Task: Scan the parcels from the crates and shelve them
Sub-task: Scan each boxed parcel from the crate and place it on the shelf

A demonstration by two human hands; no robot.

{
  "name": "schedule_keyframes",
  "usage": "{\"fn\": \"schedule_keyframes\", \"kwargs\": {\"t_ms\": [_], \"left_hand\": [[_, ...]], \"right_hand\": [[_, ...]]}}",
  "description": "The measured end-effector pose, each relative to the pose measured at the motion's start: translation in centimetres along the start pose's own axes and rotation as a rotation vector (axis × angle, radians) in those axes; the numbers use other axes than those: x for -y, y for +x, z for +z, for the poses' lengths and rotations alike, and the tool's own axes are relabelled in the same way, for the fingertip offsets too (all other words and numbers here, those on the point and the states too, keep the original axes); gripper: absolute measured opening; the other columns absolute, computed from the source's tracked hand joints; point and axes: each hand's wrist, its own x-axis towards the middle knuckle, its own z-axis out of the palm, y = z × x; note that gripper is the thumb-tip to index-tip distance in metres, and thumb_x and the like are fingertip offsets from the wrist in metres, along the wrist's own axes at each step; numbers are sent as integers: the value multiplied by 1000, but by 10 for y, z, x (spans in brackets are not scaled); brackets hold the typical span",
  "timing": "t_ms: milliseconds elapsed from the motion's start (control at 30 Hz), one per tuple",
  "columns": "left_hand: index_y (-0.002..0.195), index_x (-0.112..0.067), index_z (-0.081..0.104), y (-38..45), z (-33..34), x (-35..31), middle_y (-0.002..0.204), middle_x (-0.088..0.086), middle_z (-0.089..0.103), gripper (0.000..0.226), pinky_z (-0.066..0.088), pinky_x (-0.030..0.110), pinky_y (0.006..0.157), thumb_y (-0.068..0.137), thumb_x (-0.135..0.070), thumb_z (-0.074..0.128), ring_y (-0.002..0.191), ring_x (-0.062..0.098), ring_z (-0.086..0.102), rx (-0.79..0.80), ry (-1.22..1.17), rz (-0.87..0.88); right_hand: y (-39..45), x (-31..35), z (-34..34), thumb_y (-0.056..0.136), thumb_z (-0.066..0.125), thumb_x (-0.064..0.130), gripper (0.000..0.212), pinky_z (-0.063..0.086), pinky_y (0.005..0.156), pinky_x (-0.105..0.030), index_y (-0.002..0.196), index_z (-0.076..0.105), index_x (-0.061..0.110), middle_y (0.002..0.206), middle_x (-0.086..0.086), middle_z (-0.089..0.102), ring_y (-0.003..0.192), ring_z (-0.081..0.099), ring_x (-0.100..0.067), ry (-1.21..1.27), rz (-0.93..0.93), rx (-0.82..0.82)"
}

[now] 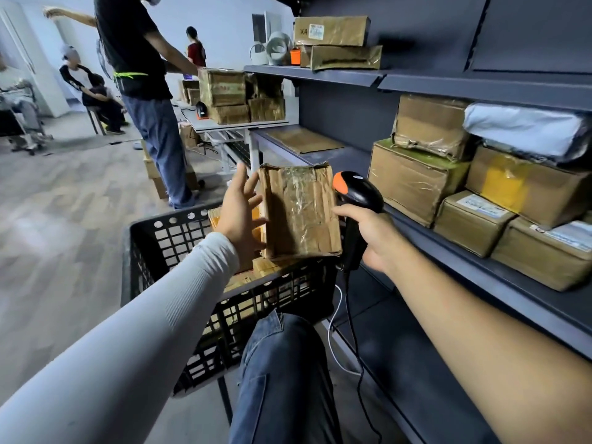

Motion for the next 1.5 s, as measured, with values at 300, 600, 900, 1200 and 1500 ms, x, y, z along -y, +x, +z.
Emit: {"fn": "schedule_keyframes", "kwargs": {"t_ms": [300, 600, 900, 1200, 1500], "left_hand": [[134, -56, 57, -16, -3, -4, 130, -2, 66, 30, 53, 44, 82, 107, -54, 45, 107, 28, 63, 88, 53, 95], [126, -45, 61, -61, 21, 19, 104, -15, 74, 27, 45, 39, 75, 113, -33, 41, 90, 18, 67, 184, 110, 265], [139, -57, 53, -98, 38, 47, 134, -5, 68, 49, 45, 60, 101, 100, -28, 60, 122, 20, 67, 357, -4, 278], [137, -22, 67, -109, 44, 141, 143, 14, 62, 60, 42, 55, 103, 81, -38, 52, 134, 39, 52, 476, -181, -9], [104, -9, 69, -77, 67, 233, 133, 23, 65, 15, 41, 46, 88, 95, -15, 60, 111, 29, 55, 388, -139, -150]], "right_hand": [[-15, 14, -10, 86, 80, 30, 19, 59, 83, -42, 101, 78, 19, 87, 1, 78, 80, 77, -24, 79, 47, 123], [-52, 14, -48, 103, 58, 36, 25, 53, 66, -34, 89, 72, 19, 79, -4, 72, 64, 68, -25, 132, 33, 56], [-112, 15, -102, 81, 74, 34, 32, 62, 75, -40, 107, 78, 17, 105, -9, 78, 94, 75, -30, 173, -72, 32], [-157, -47, -157, 65, 89, 38, 64, 54, 101, -57, 125, 76, 21, 124, -13, 74, 111, 73, -35, 206, 53, -48], [-148, -130, -182, 52, 101, 28, 75, 47, 113, -52, 123, 77, 22, 123, 0, 76, 120, 69, -24, 14, -1, -306]]}}
